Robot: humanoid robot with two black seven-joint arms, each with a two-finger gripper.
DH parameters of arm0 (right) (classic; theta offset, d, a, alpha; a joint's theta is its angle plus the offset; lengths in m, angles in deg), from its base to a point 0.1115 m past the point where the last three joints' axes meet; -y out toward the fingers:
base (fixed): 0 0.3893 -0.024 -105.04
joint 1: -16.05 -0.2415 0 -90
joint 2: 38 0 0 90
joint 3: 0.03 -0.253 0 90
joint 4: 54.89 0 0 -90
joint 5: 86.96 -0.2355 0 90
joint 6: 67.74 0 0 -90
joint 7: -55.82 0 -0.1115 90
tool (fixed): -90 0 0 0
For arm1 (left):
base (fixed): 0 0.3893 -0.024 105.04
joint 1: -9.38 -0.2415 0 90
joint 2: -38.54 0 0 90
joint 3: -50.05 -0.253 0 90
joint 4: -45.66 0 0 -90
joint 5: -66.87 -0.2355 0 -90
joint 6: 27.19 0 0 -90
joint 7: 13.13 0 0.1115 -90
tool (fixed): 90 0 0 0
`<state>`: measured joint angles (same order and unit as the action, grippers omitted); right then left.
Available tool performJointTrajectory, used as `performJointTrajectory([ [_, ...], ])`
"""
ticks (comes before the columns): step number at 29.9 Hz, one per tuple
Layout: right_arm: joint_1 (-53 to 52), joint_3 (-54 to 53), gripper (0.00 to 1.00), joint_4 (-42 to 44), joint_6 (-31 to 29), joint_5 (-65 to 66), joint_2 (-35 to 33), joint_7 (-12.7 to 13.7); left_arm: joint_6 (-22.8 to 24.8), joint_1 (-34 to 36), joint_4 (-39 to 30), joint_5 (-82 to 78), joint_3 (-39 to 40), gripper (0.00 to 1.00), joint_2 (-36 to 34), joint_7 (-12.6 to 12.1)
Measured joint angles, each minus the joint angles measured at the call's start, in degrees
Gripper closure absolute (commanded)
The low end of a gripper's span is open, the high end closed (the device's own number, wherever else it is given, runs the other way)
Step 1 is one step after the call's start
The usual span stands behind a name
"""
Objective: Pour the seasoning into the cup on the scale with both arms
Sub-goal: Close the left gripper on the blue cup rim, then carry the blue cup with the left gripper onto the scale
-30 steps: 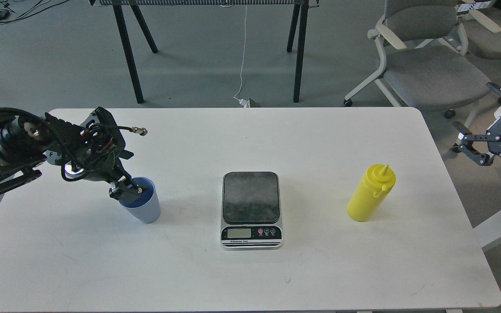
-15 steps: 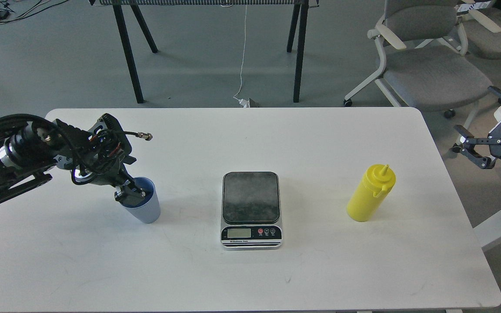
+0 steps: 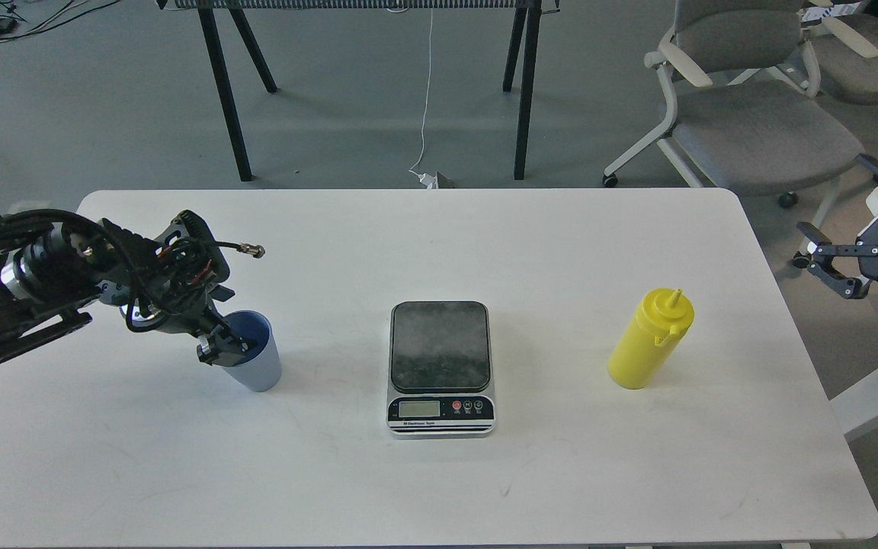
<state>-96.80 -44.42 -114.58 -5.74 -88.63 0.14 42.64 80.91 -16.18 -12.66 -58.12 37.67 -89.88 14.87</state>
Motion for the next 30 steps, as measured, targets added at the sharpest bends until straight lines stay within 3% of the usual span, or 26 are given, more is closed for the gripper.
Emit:
performJointTrajectory([
  [6,0.00,0.11,0.01,0.02,0.00,0.00,0.00,0.00,-0.09,-0.03,0.00,0.00,-0.11,0.50,0.01,0.00],
  [12,0.07,0.22,0.01,0.02,0.00,0.00,0.00,0.00,-0.27,-0.04,-0.04,0.00,-1.01,0.90,0.08,0.00],
  [21,0.43,0.31,0.01,0.02,0.00,0.00,0.00,0.00,-0.38,0.55,-0.06,0.01,-1.11,0.94,0.18,0.01],
  [30,0.44,0.44,0.01,0.02,0.00,0.00,0.00,0.00,2.44,3.06,-0.54,0.00,-1.04,0.95,0.28,0.00],
])
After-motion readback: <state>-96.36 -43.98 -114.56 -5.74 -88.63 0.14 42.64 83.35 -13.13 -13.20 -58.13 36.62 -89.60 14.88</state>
